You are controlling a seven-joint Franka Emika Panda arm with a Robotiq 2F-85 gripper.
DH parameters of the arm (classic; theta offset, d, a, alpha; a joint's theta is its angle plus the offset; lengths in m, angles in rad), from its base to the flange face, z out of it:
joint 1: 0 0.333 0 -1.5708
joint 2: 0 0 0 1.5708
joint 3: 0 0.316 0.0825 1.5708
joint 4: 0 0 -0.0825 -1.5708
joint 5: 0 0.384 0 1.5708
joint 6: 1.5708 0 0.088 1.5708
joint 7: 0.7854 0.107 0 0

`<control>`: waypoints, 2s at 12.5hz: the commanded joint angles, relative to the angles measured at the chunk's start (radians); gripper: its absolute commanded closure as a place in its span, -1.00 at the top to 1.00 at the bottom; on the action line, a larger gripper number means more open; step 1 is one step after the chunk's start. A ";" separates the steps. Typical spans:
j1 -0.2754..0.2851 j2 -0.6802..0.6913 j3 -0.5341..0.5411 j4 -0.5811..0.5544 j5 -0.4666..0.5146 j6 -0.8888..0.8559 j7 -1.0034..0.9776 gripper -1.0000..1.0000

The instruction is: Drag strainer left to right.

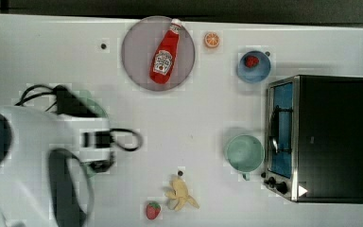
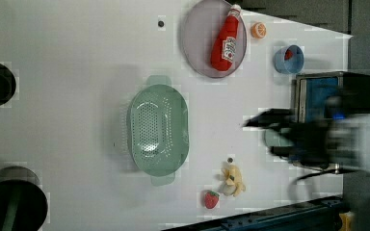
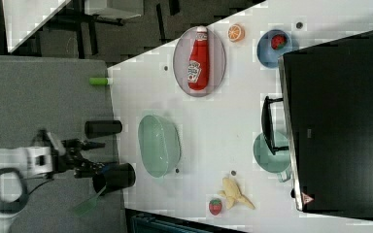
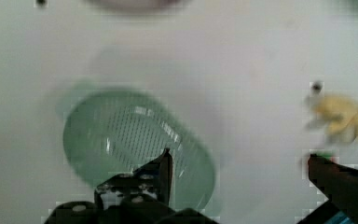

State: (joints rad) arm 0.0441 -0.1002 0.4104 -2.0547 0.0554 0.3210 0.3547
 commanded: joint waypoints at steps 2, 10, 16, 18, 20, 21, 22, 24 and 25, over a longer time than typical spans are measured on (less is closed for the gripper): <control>0.010 0.126 0.100 0.000 -0.021 0.162 0.459 1.00; 0.051 0.507 0.143 -0.008 -0.252 0.466 1.110 1.00; 0.057 0.651 0.089 -0.010 -0.322 0.594 1.110 1.00; 0.061 0.666 0.054 -0.012 -0.345 0.597 1.110 1.00; 0.061 0.669 0.036 -0.022 -0.346 0.603 1.109 1.00; 0.061 0.668 0.026 -0.029 -0.353 0.606 1.109 1.00; 0.060 0.665 0.017 -0.035 -0.358 0.617 1.109 1.00; 0.058 0.657 -0.004 -0.043 -0.358 0.626 1.108 1.00; 0.054 0.653 -0.011 -0.048 -0.358 0.626 1.107 1.00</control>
State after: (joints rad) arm 0.1083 0.5669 0.4067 -2.1230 -0.3142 0.9546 1.4336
